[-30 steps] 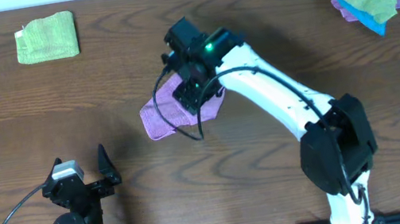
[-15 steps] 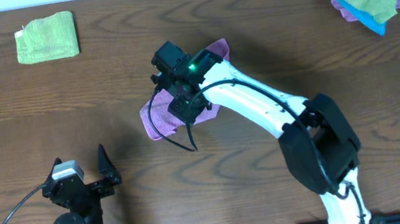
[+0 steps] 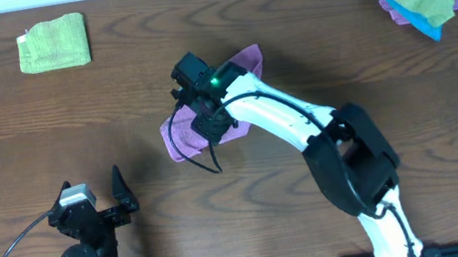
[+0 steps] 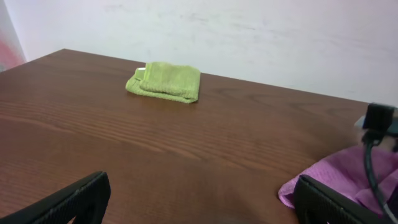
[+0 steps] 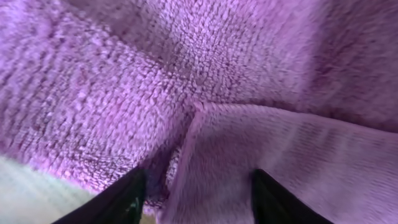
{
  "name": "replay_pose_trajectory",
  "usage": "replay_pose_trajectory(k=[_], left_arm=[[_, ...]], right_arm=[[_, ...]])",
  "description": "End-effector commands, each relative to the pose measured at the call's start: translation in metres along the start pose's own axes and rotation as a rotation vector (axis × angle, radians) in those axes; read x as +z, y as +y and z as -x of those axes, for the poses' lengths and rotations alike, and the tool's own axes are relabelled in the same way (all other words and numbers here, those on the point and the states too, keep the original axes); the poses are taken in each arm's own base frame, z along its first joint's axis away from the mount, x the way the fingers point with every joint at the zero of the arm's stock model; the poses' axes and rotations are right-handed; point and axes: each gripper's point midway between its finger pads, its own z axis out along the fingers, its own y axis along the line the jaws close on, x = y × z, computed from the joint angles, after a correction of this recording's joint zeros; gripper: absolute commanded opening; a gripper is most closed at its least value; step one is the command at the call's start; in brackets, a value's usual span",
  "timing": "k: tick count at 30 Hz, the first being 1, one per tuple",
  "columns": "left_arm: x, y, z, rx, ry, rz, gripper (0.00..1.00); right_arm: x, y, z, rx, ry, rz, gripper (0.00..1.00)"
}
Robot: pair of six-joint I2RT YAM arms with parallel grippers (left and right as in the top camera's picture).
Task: Fold the cloth
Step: 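Lower the pink cloth toward the table center with the right gripper, then drag the pink cloth leftward across the table with the right gripper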
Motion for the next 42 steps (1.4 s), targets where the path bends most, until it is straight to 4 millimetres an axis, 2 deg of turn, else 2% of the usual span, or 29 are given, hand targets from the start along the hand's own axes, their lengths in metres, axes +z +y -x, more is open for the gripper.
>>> replay_pose_trajectory(k=[1, 4, 5, 9, 13, 18, 21, 22, 29, 35, 38, 42], left_arm=[[0.003, 0.002, -0.018, -0.004, 0.041, 0.005, 0.95], [0.003, 0.002, -0.018, -0.004, 0.041, 0.005, 0.96], [0.003, 0.002, -0.018, -0.004, 0.041, 0.005, 0.95], [0.003, 0.002, -0.018, -0.004, 0.041, 0.005, 0.95], [0.003, 0.002, -0.018, -0.004, 0.041, 0.005, 0.95], [0.003, 0.002, -0.018, -0.004, 0.041, 0.005, 0.96], [0.003, 0.002, -0.018, -0.004, 0.041, 0.005, 0.96], [0.003, 0.002, -0.018, -0.004, 0.041, 0.005, 0.95], [0.003, 0.002, -0.018, -0.004, 0.041, 0.005, 0.95], [0.003, 0.002, -0.018, -0.004, 0.041, 0.005, 0.95], [0.003, 0.002, -0.018, -0.004, 0.041, 0.005, 0.95], [0.003, 0.002, -0.018, -0.004, 0.041, 0.005, 0.95]], right_arm=[[0.013, 0.001, -0.005, -0.014, 0.028, -0.014, 0.46], [0.018, -0.001, -0.007, -0.014, 0.039, -0.023, 0.28], [0.018, -0.004, -0.007, -0.014, 0.042, -0.040, 0.26], [0.017, -0.013, -0.008, -0.015, 0.047, -0.095, 0.31], [0.013, -0.015, -0.007, -0.011, 0.048, -0.096, 0.25], [-0.007, -0.019, 0.009, -0.009, 0.017, -0.113, 0.25], [-0.022, -0.024, 0.019, -0.007, 0.000, -0.135, 0.13], [-0.027, -0.025, 0.021, -0.005, -0.004, -0.136, 0.02], [-0.055, -0.044, 0.020, 0.018, 0.017, -0.198, 0.01], [-0.081, -0.081, -0.008, 0.099, 0.097, -0.358, 0.01], [-0.093, -0.096, -0.034, 0.164, 0.181, -0.401, 0.01], [-0.113, -0.119, -0.082, 0.300, 0.337, -0.471, 0.02]])
